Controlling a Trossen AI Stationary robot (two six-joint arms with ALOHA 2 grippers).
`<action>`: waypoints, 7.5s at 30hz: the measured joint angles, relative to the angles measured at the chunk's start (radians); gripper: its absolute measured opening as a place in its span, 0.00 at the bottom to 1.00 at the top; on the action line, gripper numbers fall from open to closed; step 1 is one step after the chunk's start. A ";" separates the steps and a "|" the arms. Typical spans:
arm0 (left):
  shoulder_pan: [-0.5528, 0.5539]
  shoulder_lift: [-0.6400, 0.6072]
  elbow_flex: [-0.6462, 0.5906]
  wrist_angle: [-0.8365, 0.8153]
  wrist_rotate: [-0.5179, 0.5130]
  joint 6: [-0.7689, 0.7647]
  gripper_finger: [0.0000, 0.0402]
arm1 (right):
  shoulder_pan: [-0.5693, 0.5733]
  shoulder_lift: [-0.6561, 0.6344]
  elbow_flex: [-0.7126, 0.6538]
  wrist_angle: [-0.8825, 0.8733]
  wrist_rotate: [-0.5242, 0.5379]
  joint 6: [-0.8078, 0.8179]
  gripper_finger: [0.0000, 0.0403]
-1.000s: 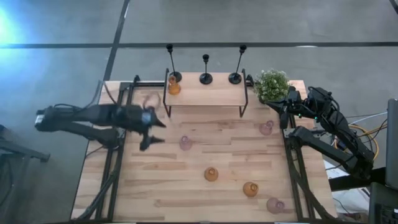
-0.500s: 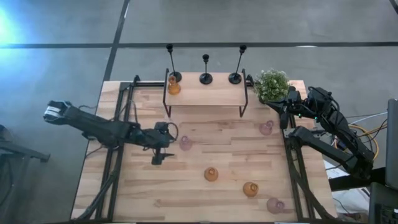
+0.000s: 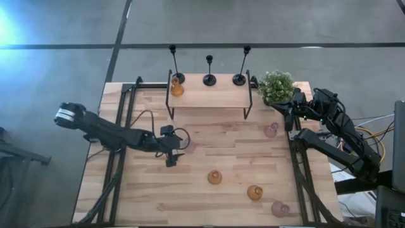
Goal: Pick & Place candle stick holders
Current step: Put the top left pink glass candle holder on the shelf, then put the left orange glass candle holder on the shelf
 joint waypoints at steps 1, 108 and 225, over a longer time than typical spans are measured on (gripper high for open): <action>0.000 0.015 -0.002 0.010 -0.011 -0.010 0.82 | 0.000 0.000 0.000 0.000 0.000 0.000 0.02; 0.521 0.195 0.514 -0.107 -0.342 -0.210 0.35 | 0.000 0.000 0.000 0.000 0.000 0.000 0.02; -0.074 -0.028 0.056 0.209 0.390 0.325 0.75 | 0.000 0.000 0.000 0.000 0.000 0.000 0.02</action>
